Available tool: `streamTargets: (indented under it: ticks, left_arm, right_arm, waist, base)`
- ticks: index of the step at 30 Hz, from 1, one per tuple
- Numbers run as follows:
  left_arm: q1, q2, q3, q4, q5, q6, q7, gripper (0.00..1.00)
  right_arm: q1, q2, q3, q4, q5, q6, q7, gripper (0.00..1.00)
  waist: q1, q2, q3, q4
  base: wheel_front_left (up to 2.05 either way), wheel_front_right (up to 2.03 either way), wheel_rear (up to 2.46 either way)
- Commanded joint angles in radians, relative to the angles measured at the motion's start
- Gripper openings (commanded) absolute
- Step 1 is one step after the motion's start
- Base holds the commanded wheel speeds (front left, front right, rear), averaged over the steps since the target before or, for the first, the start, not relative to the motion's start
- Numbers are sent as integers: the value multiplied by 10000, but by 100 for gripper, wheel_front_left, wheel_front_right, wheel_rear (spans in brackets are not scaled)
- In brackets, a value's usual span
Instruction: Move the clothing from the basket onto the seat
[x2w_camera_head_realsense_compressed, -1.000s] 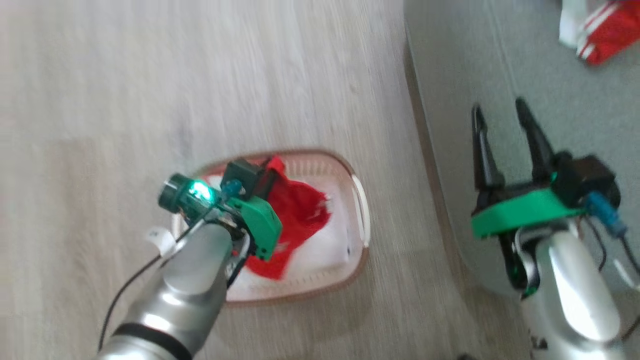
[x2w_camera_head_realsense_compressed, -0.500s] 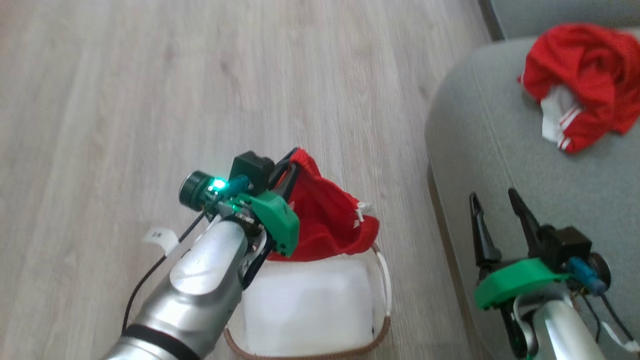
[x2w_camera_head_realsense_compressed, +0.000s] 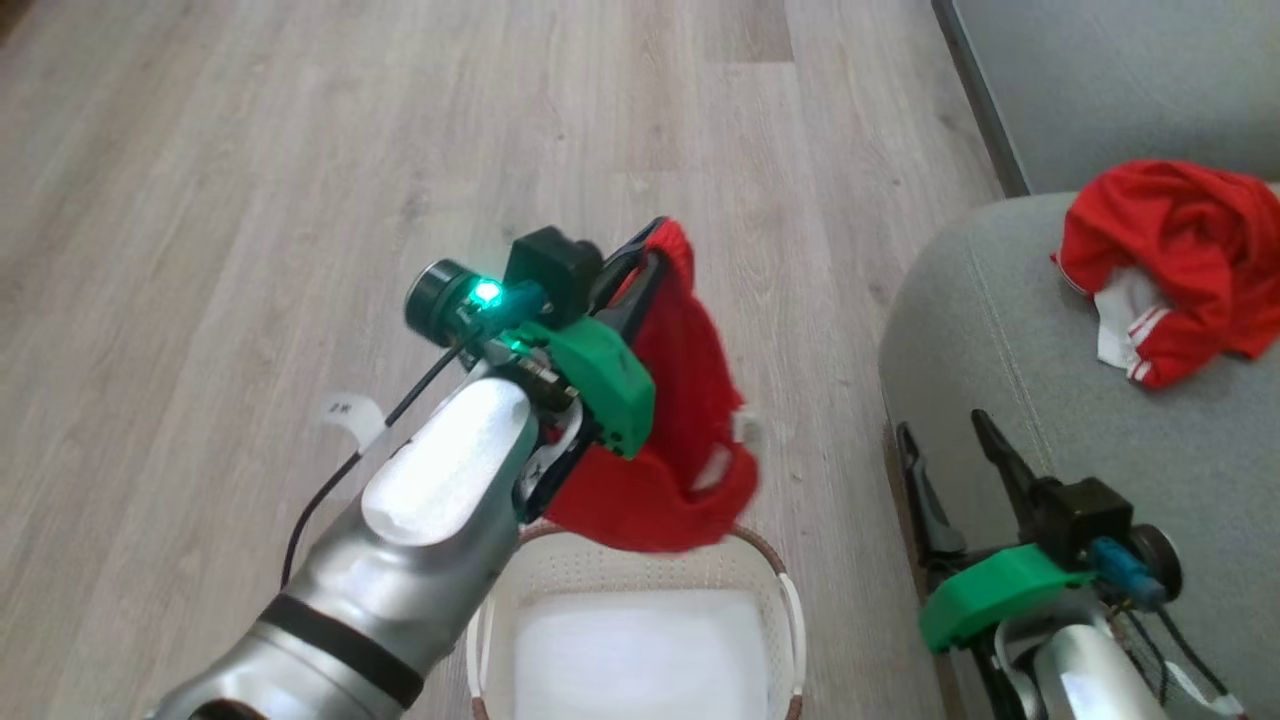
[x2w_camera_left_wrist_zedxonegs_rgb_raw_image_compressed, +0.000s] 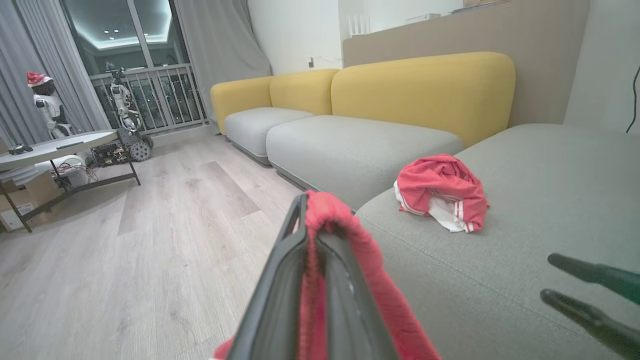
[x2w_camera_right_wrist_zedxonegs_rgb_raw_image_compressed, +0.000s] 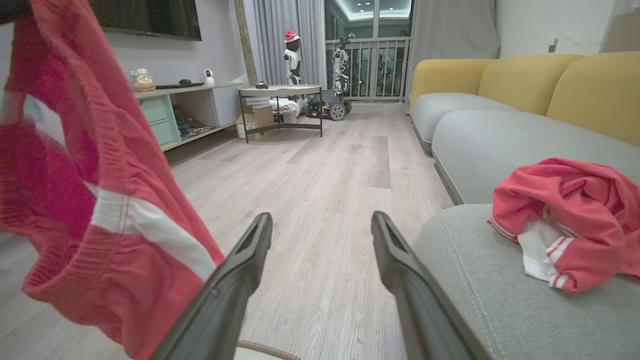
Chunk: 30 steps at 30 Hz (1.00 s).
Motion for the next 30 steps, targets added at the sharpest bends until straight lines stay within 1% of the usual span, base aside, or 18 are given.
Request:
streamTargets:
  ticks: [1,4,10,16,21,27,28,29,30]
  left_arm:
    - [-790,116,279,-406,-114,114,15,0]
    - [-938,116,21,-685,-342,213,117,0]
    - [-1257,116,-482,-1077,-729,433,164,0]
    - [-1388,116,-1144,-1627,-1230,631,130,0]
    - [-1464,116,-1507,-1772,-1484,756,76,0]
    - [-1566,116,-1733,-1707,-1667,879,8,0]
    - [-1576,116,-1755,-1687,-1701,900,-6,0]
    - [-1578,116,-1774,-1659,-1734,920,-20,0]
    - [-1575,116,-1792,-1621,-1761,938,-34,0]
  right_arm:
    - [-227,-3,285,-252,-99,71,-65,100]
    - [-266,-3,616,-126,-158,71,-65,100]
    - [-538,-3,1821,332,-243,71,-65,100]
    - [-1299,-4,2203,835,-621,71,-65,100]
    - [-1909,-309,3226,1423,-611,71,-65,100]
    - [-2628,-354,4097,1997,-315,71,-65,100]
    - [-2742,-338,4231,2075,-256,71,-65,88]
    - [-2847,-319,4358,2141,-188,71,-65,47]
    - [-2936,-298,4476,2212,-112,71,-65,29]
  waist:
    - [1,-1,-88,89]
    - [1,-1,-194,218]
    - [1,-1,-344,392]
    - [1,-1,-442,621]
    - [1,-1,-450,804]
    - [1,-1,-403,950]
    - [1,-1,-389,970]
    - [1,-1,-377,987]
    - [1,-1,-364,1002]
  base:
    - [0,0,0]
    - [0,0,0]
    - [0,0,0]
    - [0,0,0]
    - [0,0,0]
    - [0,0,0]
    - [0,0,0]
    - [0,0,0]
    - [0,0,0]
